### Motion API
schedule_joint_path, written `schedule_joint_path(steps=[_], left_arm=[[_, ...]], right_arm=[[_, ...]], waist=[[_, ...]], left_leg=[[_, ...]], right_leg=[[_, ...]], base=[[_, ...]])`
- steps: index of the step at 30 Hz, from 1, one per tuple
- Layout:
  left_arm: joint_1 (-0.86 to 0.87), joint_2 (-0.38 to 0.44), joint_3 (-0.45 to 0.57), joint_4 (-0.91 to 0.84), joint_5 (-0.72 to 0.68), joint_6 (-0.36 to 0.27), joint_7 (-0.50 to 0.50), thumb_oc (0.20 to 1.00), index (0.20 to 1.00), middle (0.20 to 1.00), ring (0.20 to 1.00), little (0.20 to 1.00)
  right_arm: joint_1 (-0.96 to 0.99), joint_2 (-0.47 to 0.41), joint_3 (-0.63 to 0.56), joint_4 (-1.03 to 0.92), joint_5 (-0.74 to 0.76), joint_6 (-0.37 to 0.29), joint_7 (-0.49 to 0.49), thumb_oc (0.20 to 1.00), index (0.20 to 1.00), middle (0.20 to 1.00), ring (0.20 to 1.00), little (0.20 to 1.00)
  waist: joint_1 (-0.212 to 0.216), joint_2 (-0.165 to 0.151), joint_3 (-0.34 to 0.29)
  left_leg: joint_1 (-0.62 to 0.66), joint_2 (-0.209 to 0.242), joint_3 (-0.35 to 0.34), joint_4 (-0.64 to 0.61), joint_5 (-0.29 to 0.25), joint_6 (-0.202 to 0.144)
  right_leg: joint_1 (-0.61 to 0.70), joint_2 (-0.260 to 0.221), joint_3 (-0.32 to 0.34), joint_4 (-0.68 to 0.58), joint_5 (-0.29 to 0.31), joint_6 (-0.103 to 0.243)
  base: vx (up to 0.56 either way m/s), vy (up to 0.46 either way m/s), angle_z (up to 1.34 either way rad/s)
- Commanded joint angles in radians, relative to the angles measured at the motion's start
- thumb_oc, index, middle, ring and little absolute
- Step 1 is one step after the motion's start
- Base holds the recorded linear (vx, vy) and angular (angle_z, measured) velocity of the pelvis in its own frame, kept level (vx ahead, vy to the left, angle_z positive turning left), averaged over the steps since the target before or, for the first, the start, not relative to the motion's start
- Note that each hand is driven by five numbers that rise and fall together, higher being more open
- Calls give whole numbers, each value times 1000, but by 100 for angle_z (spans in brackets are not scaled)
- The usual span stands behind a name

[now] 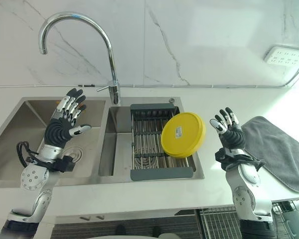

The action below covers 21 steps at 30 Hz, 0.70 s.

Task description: Place the dishes in the dishwasher.

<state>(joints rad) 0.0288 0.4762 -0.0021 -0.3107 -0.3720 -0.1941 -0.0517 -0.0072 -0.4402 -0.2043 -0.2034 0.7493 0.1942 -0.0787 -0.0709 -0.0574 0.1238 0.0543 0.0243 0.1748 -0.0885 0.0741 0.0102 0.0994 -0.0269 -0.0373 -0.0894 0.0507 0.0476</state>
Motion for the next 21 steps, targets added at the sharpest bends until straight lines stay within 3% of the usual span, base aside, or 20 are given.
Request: schedule_joint_path(steps=[1, 12, 21], left_arm=[[-46, 24, -4, 10, 11, -36, -10, 1000, 1000, 1000, 1000, 1000], [-55, 33, -4, 18, 15, -34, -16, 1000, 1000, 1000, 1000, 1000], [-62, 31, -7, 25, 25, -38, -11, 1000, 1000, 1000, 1000, 1000]], right_arm=[[-60, -45, -30, 19, 21, -19, 6, 1000, 1000, 1000, 1000, 1000], [-67, -30, -37, 56, 57, -11, -31, 1000, 1000, 1000, 1000, 1000], [-57, -14, -16, 113, 61, 43, -25, 1000, 1000, 1000, 1000, 1000]], waist=[[16, 8, -38], [14, 9, -34], [16, 9, -36]], left_leg=[[56, 51, 0, 1, -123, -35], [57, 51, 4, 1, -125, -32], [60, 44, -10, 1, -122, -29]], right_leg=[[-3, -34, -72, 2, -38, 69], [-4, -31, -72, 2, -35, 71], [3, -23, -66, 2, -36, 67]], base=[[-34, -7, -1], [-34, -2, 0], [-10, 1, 0]])
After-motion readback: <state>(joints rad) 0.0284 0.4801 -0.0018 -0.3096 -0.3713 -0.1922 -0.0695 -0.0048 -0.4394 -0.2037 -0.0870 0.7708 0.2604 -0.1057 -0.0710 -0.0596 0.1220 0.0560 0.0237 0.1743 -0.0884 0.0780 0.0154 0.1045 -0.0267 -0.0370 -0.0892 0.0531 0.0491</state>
